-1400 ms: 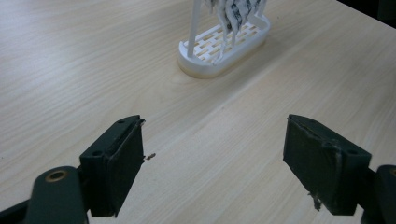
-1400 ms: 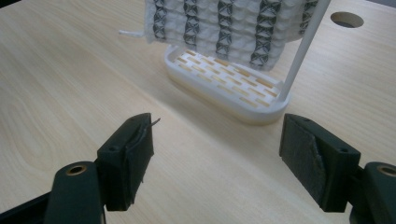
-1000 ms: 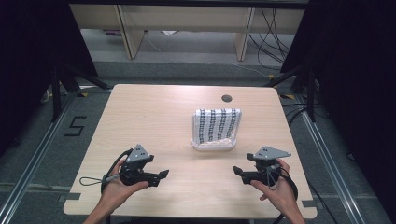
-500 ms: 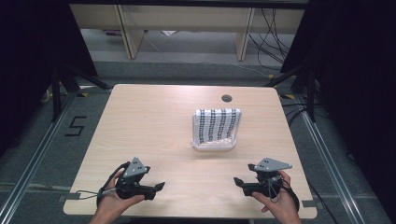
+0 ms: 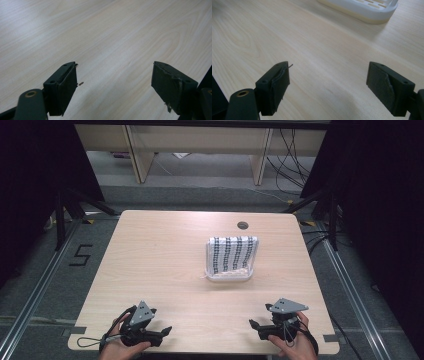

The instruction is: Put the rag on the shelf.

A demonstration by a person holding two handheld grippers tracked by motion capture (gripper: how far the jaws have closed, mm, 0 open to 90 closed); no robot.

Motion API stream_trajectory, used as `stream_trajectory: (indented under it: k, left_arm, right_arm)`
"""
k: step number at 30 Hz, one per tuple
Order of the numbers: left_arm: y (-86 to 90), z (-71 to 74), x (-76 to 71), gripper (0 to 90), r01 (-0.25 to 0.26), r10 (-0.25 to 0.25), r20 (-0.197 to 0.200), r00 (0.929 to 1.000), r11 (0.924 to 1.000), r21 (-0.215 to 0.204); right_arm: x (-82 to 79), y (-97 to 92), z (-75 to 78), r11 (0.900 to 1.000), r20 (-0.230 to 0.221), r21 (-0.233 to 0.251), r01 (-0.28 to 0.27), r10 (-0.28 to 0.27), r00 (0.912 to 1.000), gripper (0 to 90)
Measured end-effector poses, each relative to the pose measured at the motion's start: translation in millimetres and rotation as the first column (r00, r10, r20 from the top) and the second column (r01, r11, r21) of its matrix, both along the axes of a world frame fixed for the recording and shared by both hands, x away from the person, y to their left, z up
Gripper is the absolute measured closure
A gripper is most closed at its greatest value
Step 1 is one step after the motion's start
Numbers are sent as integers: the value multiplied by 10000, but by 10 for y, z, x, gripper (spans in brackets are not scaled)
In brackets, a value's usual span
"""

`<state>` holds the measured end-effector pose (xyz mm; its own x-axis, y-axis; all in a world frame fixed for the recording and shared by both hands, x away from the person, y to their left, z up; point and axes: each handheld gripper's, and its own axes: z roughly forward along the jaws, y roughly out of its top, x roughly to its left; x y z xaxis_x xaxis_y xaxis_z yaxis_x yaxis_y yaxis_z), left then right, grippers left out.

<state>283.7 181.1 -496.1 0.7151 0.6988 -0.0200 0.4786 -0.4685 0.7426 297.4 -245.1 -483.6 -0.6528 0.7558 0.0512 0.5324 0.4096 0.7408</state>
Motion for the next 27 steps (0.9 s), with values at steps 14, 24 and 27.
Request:
stream_trajectory:
  k: [14,24,27]
  left_arm:
    - [31,-82,-73,190,-328,327,114,9994,9995,28]
    - [36,-94,-59,189,-354,353,115,9993,9993,86]
    - [36,-90,-65,189,-346,345,62,9994,9994,36]
  right_arm:
    - [-44,-18,-100,9989,19,-408,-209,210,9998,184]
    - [-41,-21,-102,9993,-27,-369,-97,97,9999,184]
    - [-33,-29,-110,9990,62,-427,-157,160,9999,184]
